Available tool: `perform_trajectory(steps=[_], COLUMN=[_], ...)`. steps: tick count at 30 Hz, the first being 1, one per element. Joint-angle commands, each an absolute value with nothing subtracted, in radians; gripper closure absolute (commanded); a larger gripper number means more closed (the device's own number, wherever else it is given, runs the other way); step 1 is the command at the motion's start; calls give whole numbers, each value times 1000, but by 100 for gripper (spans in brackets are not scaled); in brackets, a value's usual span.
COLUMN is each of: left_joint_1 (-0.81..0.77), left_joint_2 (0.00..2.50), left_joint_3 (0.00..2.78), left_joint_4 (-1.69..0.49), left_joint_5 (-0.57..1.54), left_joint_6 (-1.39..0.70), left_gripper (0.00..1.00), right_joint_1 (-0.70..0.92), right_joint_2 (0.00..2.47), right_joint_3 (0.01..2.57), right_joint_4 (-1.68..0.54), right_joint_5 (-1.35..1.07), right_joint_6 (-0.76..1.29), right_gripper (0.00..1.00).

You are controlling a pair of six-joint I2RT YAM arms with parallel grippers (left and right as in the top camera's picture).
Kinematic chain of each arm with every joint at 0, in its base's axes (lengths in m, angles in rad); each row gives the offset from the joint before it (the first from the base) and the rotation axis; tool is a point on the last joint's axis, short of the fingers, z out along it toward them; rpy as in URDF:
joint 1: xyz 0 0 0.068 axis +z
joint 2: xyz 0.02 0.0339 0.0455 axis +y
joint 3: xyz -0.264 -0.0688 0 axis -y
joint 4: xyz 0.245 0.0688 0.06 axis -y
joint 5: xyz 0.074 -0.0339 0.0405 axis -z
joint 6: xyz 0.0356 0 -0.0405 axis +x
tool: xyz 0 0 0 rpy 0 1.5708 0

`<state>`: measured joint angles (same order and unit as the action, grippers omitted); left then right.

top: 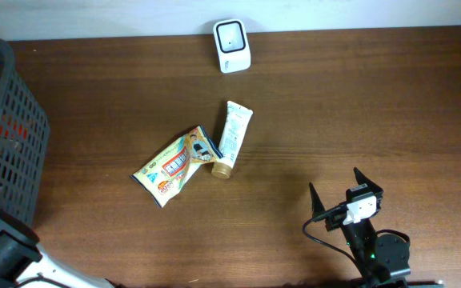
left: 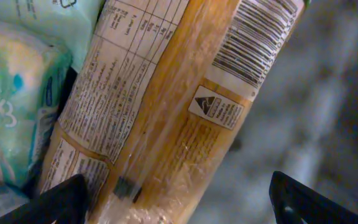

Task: Scan the item barcode
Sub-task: 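Pull an orange-capped spaghetti pack from the basket and drop it on the table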

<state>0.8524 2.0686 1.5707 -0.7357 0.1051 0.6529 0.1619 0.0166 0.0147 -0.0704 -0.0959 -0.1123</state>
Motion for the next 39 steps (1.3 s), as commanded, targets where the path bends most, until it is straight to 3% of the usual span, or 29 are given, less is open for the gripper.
perform_trajectory(steps=[1,3,4,6,7,8,16,20,24,31,39], left_joint_1=[851,851,851,851,851,851,844,823,793,729,367], left_joint_2=[2141,2145,2145,2145,2145,2144,2019,1858,1682,1420,1339], left_joint_3=[1568,1568,1568,1568,1568,1570,1636,1691,1705,1705,1695], left_joint_4=[-729,-718,-714,-714,-713,-702,-711,-707,-628,-509,-931], left_joint_5=[135,135,135,135,135,134,141,269,327,327,367], left_joint_6=[698,698,698,698,698,698,640,632,393,181,79], left_gripper=[9,12,26,43,63,100,100,100,100,100,100], right_joint_1=[156,156,156,156,156,156,156,156,156,156,156], right_joint_2=[13,13,13,13,13,13,13,13,13,13,13], right_joint_3=[6,6,6,6,6,6,6,6,6,6,6], right_joint_4=[-70,-70,-70,-70,-70,-70,-70,-70,-70,-70,-70], right_joint_5=[-101,-101,-101,-101,-101,-101,-101,-101,-101,-101,-101], right_joint_6=[-112,-112,-112,-112,-112,-112,-112,-112,-112,-112,-112], right_gripper=[1,1,1,1,1,1,1,1,1,1,1])
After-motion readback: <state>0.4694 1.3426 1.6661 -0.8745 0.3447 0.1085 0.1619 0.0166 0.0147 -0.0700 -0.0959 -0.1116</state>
